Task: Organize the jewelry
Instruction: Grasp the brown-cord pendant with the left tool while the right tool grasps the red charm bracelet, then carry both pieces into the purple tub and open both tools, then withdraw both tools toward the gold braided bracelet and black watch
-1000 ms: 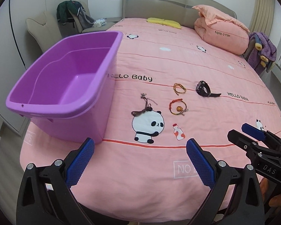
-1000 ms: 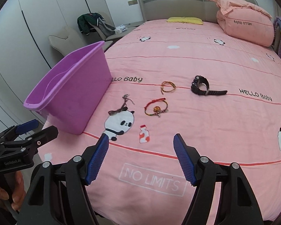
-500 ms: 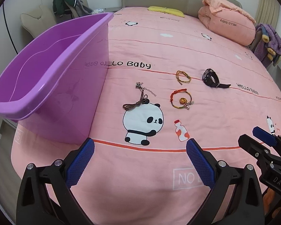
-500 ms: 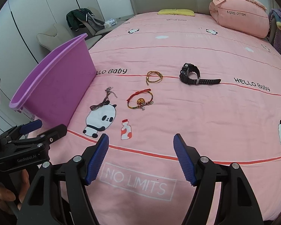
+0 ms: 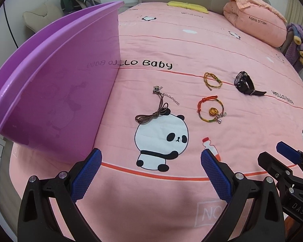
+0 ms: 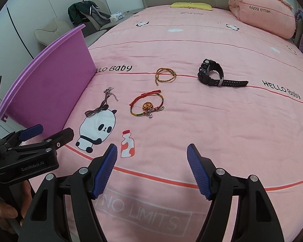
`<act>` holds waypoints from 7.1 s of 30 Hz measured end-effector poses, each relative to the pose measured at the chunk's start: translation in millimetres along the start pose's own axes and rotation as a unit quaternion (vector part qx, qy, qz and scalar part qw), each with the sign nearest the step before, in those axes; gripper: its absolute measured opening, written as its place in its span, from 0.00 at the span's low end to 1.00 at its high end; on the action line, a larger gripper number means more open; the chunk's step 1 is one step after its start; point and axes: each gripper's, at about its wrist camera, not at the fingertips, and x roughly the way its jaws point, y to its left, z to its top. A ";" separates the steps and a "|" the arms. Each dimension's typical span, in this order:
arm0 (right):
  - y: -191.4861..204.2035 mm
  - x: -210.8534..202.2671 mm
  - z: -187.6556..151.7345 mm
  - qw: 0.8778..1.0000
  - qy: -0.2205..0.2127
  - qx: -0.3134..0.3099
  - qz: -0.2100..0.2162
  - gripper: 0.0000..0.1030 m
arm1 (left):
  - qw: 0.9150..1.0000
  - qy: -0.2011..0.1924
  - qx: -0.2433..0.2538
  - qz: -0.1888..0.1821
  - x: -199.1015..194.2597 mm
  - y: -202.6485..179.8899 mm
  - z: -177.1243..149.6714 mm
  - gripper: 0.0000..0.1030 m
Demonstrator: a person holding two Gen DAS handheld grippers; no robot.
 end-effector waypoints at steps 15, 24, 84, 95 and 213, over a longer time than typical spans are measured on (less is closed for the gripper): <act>-17.0 57.0 28.4 1.000 0.002 0.021 -0.013 0.66 | 0.998 -0.039 -0.036 0.022 44.2 2.5 14.1 0.94; -23.2 91.2 47.6 1.000 0.006 0.020 -0.009 0.66 | 0.998 -0.042 -0.033 0.026 75.8 -3.5 27.0 0.94; -11.0 63.9 33.2 1.000 -0.008 -0.019 -0.022 0.18 | 0.992 -0.019 0.001 -0.127 41.7 -25.4 7.6 0.06; -3.6 0.9 21.7 0.999 -0.045 -0.004 -0.007 0.18 | 0.990 -0.051 0.003 -0.130 -25.9 -18.8 0.9 0.06; 104.0 -74.2 30.0 0.995 -0.060 -0.024 0.075 0.61 | 0.993 -0.091 -0.066 0.019 -139.7 81.5 -5.4 0.94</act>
